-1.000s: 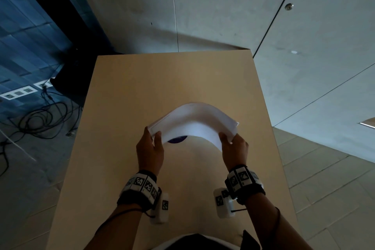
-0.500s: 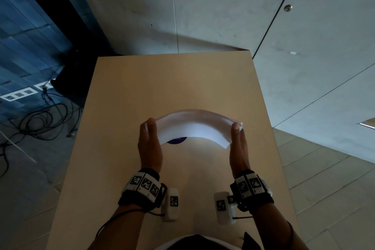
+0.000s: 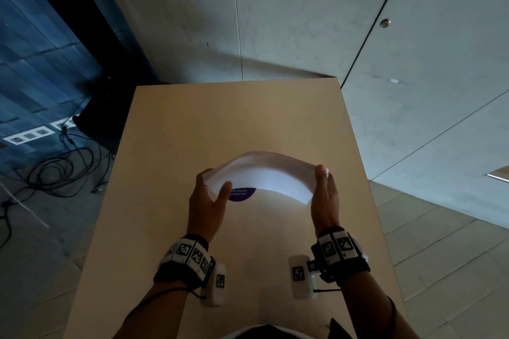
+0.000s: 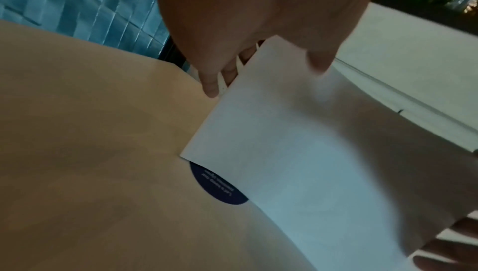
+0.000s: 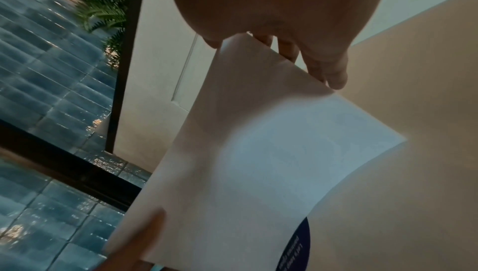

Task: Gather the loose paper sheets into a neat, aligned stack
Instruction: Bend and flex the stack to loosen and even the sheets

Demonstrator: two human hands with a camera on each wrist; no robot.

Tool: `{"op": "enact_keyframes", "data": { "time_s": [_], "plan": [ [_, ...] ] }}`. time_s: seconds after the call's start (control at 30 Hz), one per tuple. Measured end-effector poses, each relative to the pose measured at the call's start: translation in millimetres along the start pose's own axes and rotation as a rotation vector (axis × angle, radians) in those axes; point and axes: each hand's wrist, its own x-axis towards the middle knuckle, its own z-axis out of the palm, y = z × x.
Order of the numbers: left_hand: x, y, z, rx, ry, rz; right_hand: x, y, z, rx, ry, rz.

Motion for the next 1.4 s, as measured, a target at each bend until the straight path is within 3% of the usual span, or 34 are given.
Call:
{"op": "enact_keyframes", "data": {
  "time_s": [0.13,0.27,0.43,0.5,0.6,0.7,0.9,1.0,1.1,1.23,1.4],
  "plan": [
    [11,2,-14,0.243,0.07,0.196,16,-8,-7,-0.166,0.092,-0.127],
    [23,28,-28,0.407,0.019,0.415,24,-32,-9,-0.544,0.126,-0.442],
    [34,75,-38,0.55,-0.118,0.614,7,-76,1,-0.902,-0.446,-0.653],
    [35,97,-40,0.604,-0.17,0.657,1,-81,2,-0.973,-0.5,-0.681],
    [31,123,-43,0.609,-0.257,0.701,-1,-81,-6,-0.824,-0.437,-0.616],
    [31,128,-56,0.506,-0.317,0.593,-6,-76,-16,-0.648,-0.438,-0.533],
    [27,89,-87,0.172,-0.248,0.254,-3,-71,-39,-0.32,-0.466,-0.387],
    [20,73,-84,-0.167,-0.203,0.09,-1,-73,-43,-0.114,-0.494,-0.307],
    [7,61,-71,-0.377,-0.29,-0.03,4,-70,-34,0.101,-0.475,-0.185],
    [-3,38,-45,-0.238,-0.335,-0.085,17,-43,-12,0.124,-0.385,-0.033],
    [4,-28,-27,0.002,-0.235,-0.241,35,10,18,-0.201,-0.374,0.084]
  ]
}}
